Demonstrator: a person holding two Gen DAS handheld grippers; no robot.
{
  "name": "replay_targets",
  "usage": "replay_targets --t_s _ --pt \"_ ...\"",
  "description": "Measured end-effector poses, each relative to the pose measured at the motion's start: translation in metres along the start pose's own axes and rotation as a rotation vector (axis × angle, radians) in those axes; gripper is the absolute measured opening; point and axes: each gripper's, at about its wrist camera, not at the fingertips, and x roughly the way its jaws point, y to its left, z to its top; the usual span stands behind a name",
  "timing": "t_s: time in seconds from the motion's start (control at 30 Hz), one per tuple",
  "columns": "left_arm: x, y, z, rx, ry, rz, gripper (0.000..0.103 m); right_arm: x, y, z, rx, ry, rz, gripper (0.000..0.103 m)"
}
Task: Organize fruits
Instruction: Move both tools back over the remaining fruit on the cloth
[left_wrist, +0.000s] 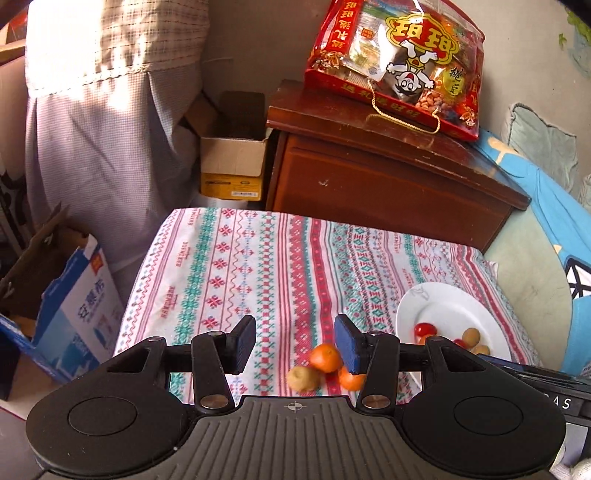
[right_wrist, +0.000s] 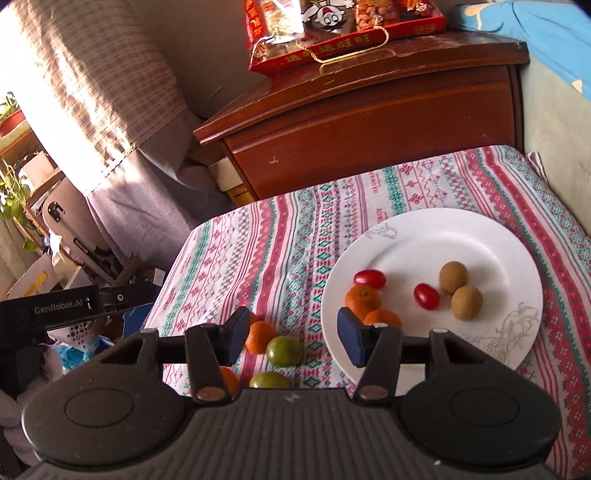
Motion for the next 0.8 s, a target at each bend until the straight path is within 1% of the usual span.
replay_targets --t_s 0.07,0.17,0.27,0.33,0.37,0.47,0.67,0.73,0.8 --pt "-0.002 0.0 -0.011 0.012 0.018 0.008 0.046 0.001 0.005 -0.008 -0.025 0.016 -0.005 0.054" --pt "-0.001 0.001 -0.022 -0.004 0.045 0.016 0.046 0.005 0.011 -0.019 -0.048 0.042 -0.012 0.054" --pt "0.001 0.001 -0.027 0.001 0.057 0.042 0.046 0.014 0.02 -0.03 -0.09 0.069 -0.013 0.054" --pt "0.003 0.003 -0.03 -0.024 0.069 0.028 0.046 0.021 0.024 -0.037 -0.111 0.088 -0.022 0.053" --pt "0.004 0.004 -0.031 -0.033 0.079 0.022 0.046 0.025 0.025 -0.04 -0.118 0.095 -0.027 0.051" --pt "0.007 0.002 -0.035 -0.01 0.085 0.036 0.046 0.032 0.025 -0.047 -0.135 0.096 -0.042 0.045" --pt "0.012 0.005 -0.039 -0.021 0.105 0.042 0.046 0.044 0.025 -0.05 -0.138 0.081 -0.041 0.041" --pt "0.014 0.005 -0.041 -0.024 0.109 0.046 0.046 0.047 0.027 -0.051 -0.142 0.084 -0.04 0.041" --pt "0.016 0.005 -0.043 -0.024 0.12 0.041 0.046 0.052 0.028 -0.053 -0.149 0.089 -0.046 0.038"
